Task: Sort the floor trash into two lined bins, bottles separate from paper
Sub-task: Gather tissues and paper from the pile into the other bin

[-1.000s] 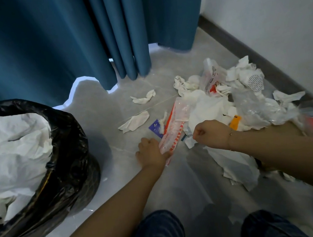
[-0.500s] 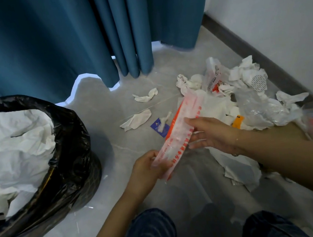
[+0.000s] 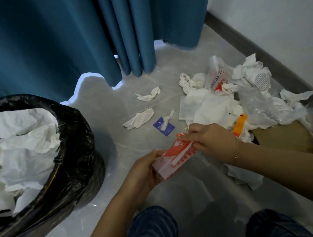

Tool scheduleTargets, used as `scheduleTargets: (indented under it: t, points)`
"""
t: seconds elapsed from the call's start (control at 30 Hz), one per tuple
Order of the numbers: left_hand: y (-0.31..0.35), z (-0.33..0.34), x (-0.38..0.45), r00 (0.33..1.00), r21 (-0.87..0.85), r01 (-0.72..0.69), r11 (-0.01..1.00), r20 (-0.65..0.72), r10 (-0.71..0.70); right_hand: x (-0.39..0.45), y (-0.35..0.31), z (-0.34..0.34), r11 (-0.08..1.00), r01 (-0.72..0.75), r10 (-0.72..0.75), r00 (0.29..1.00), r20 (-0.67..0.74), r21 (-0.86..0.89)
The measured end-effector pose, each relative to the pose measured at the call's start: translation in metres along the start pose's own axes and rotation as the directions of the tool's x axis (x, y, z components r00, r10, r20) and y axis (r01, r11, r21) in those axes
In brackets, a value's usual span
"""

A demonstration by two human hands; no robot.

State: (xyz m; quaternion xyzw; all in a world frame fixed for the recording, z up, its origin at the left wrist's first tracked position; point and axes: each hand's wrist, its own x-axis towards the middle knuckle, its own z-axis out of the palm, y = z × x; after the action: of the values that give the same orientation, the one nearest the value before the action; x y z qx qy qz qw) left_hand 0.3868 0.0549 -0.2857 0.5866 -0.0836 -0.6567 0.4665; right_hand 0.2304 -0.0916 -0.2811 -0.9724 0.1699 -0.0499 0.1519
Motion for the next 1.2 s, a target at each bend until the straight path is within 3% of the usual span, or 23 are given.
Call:
scheduleTargets:
  t: [0.13, 0.23, 0.3, 0.37, 0.43, 0.5, 0.53, 0.6, 0.77, 0.9, 0.97, 1.03, 1.1, 1.13, 1.2]
  points:
    - [0.001, 0.006, 0.000, 0.999, 0.137, 0.032, 0.990, 0.033, -0.037, -0.005, 0.000, 0.007, 0.985, 0.125, -0.125, 0.992, 0.010, -0.120]
    - [-0.001, 0.012, 0.003, 0.999, 0.220, -0.013, 0.975, -0.042, 0.023, -0.005, -0.008, 0.007, 0.979, 0.165, -0.155, 0.984, 0.093, -0.118]
    - [-0.006, 0.009, 0.009, 0.984, 0.356, -0.045, 0.933, -0.145, 0.103, -0.010, -0.013, 0.006, 0.999, 0.023, -0.016, 0.976, 0.216, -0.031]
    - [-0.010, 0.001, 0.012, 0.963, 0.457, -0.085, 0.886, -0.190, 0.190, -0.018, -0.014, 0.007, 0.966, -0.186, 0.134, 0.954, 0.267, 0.180]
    - [-0.012, -0.005, 0.012, 0.959, 0.482, -0.134, 0.866, -0.157, 0.235, -0.021, -0.014, 0.010, 0.796, -0.432, 0.343, 0.899, 0.272, 0.423]
    - [-0.012, -0.006, 0.011, 0.958, 0.493, -0.193, 0.848, -0.091, 0.271, -0.017, -0.018, 0.010, 0.538, -0.608, 0.485, 0.790, 0.376, 0.584]
    - [-0.011, -0.005, 0.010, 0.955, 0.493, -0.224, 0.841, -0.060, 0.290, -0.014, -0.019, 0.011, 0.445, -0.652, 0.495, 0.750, 0.438, 0.614]
    - [-0.010, 0.001, 0.011, 0.946, 0.476, -0.281, 0.833, -0.008, 0.324, -0.010, -0.023, 0.010, 0.378, -0.665, 0.467, 0.738, 0.488, 0.645]
    - [-0.002, -0.002, 0.016, 0.965, 0.412, -0.237, 0.879, -0.004, 0.262, -0.017, -0.019, 0.011, 0.401, -0.603, 0.567, 0.755, 0.330, 0.690]
    - [0.004, -0.013, 0.025, 0.973, 0.442, -0.188, 0.877, -0.038, 0.227, -0.025, -0.016, 0.017, 0.316, -0.599, 0.649, 0.702, 0.293, 0.736]
    - [0.014, -0.014, 0.038, 0.944, 0.474, -0.209, 0.856, -0.130, 0.303, -0.026, -0.011, 0.019, 0.288, -0.597, 0.705, 0.662, 0.256, 0.749]
    - [0.030, -0.017, 0.059, 0.829, 0.655, -0.237, 0.718, -0.249, 0.500, -0.026, -0.005, 0.018, 0.278, -0.610, 0.738, 0.631, 0.242, 0.742]
    - [0.048, -0.020, 0.081, 0.659, 0.893, -0.179, 0.413, -0.203, 0.725, -0.027, -0.001, 0.017, 0.279, -0.619, 0.746, 0.621, 0.240, 0.734]
    - [0.054, -0.022, 0.092, 0.615, 0.960, -0.123, 0.251, -0.125, 0.779, -0.028, 0.000, 0.016, 0.285, -0.621, 0.747, 0.621, 0.237, 0.730]
    - [0.064, -0.028, 0.113, 0.681, 1.000, 0.017, 0.009, -0.018, 0.732, -0.032, 0.000, 0.016, 0.303, -0.630, 0.745, 0.625, 0.235, 0.715]
